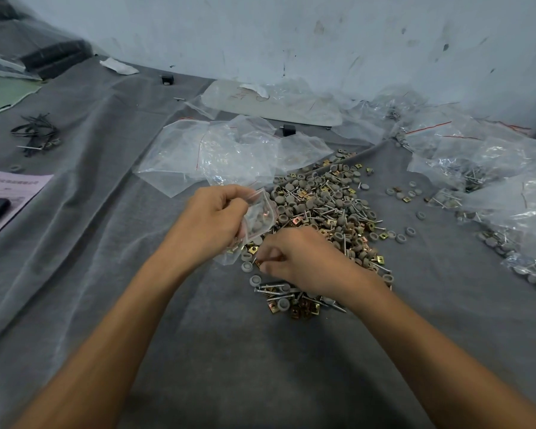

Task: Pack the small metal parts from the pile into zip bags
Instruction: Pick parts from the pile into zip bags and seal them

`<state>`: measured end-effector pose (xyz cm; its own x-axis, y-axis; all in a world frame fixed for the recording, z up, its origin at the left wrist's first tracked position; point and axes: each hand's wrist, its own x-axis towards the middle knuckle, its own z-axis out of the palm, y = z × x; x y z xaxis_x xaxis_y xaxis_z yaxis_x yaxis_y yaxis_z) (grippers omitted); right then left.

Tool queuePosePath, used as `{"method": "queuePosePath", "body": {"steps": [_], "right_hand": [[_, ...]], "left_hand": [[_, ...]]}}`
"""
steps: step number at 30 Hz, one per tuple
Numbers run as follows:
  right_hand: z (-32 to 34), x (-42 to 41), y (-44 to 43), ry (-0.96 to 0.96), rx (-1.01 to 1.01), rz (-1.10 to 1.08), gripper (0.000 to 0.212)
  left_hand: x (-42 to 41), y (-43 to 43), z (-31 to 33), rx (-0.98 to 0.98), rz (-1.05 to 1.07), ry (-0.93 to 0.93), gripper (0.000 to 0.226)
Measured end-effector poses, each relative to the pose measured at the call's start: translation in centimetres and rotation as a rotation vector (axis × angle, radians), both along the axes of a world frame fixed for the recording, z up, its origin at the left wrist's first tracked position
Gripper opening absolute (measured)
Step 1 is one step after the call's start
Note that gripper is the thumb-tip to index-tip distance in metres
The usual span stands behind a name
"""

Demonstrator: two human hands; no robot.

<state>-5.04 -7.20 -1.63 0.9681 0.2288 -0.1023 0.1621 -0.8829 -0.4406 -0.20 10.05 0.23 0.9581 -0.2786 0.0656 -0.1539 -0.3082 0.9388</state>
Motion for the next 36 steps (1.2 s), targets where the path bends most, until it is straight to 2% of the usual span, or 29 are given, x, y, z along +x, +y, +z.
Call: {"method": "queuePosePath", "body": {"steps": [3, 9, 13, 17, 27, 32, 34, 36], "right_hand": [[-0.5, 0.3, 0.2, 0.022, -0.019, 0.016, 0.018], [0.8, 0.3, -1.1, 0.008, -0.005, -0.02, 0.009], [3.8, 0.1, -2.6, -0.144, 0.183, -0.14, 0.01], [5.9, 0.1, -2.1, -0.319, 0.368, -0.122, 0.01], [4.8, 0.2, -2.1, -0.262, 0.345, -0.109, 0.005], [3.0, -0.6, -2.4, -0.058, 0.187, -0.025, 0.004], [2.3, -0.9, -2.3, -0.01, 0.155, 0.003, 0.005], [1.8, -1.1, -2.3, 0.016, 0.154, 0.007, 0.007]], "left_hand": [[0.0, 0.2, 0.1, -0.004, -0.001, 0.0, 0.036], [0.0, 0.3, 0.4, -0.01, 0.012, 0.016, 0.036], [0.0, 0.3, 0.4, 0.0, 0.011, 0.019, 0.037], [0.0, 0.0, 0.4, 0.006, -0.009, 0.024, 0.037], [0.8, 1.1, 0.0, -0.066, 0.009, 0.021, 0.035], [2.0, 2.1, 0.6, -0.332, 0.109, 0.249, 0.034], [2.4, 2.8, 1.0, -0.512, 0.007, 0.393, 0.03], [2.8, 4.0, 1.4, -0.792, -0.215, 0.559, 0.019]]}}
